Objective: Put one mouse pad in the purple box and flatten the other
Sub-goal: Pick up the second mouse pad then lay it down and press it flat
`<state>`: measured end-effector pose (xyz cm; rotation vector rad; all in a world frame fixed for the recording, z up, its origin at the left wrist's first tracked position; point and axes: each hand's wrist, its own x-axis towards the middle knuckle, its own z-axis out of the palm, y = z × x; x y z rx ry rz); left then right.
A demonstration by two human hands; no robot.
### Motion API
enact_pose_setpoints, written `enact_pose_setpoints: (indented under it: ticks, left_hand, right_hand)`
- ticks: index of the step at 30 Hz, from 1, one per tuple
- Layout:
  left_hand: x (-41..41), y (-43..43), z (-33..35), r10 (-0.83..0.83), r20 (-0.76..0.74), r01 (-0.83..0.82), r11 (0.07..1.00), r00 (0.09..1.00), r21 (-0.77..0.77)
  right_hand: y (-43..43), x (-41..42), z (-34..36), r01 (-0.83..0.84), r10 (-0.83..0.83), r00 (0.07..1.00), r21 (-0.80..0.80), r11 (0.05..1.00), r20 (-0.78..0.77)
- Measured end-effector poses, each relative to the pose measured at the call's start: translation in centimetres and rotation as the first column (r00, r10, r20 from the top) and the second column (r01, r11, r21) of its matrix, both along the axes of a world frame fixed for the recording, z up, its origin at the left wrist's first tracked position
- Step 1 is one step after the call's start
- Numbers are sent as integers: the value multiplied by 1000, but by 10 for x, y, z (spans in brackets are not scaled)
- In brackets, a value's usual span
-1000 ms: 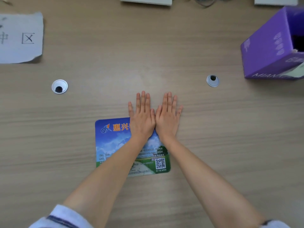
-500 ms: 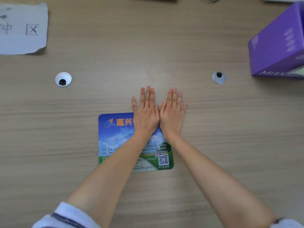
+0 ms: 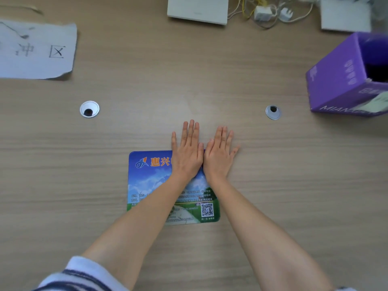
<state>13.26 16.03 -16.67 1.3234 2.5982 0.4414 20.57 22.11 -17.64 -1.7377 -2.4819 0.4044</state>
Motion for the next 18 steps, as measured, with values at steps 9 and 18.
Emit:
enact_pose_setpoints:
  ticks: [9,18]
  left_hand:
    - [50,-57,18,58,-32,-57,998,998,38]
    - [86,-84,12,106,-22,-106,994,994,-19]
  right_hand:
    - [-55,39,15,81,-79,989,12,997,-125]
    - [-82,71,10,74,-71,990,19,997,-118]
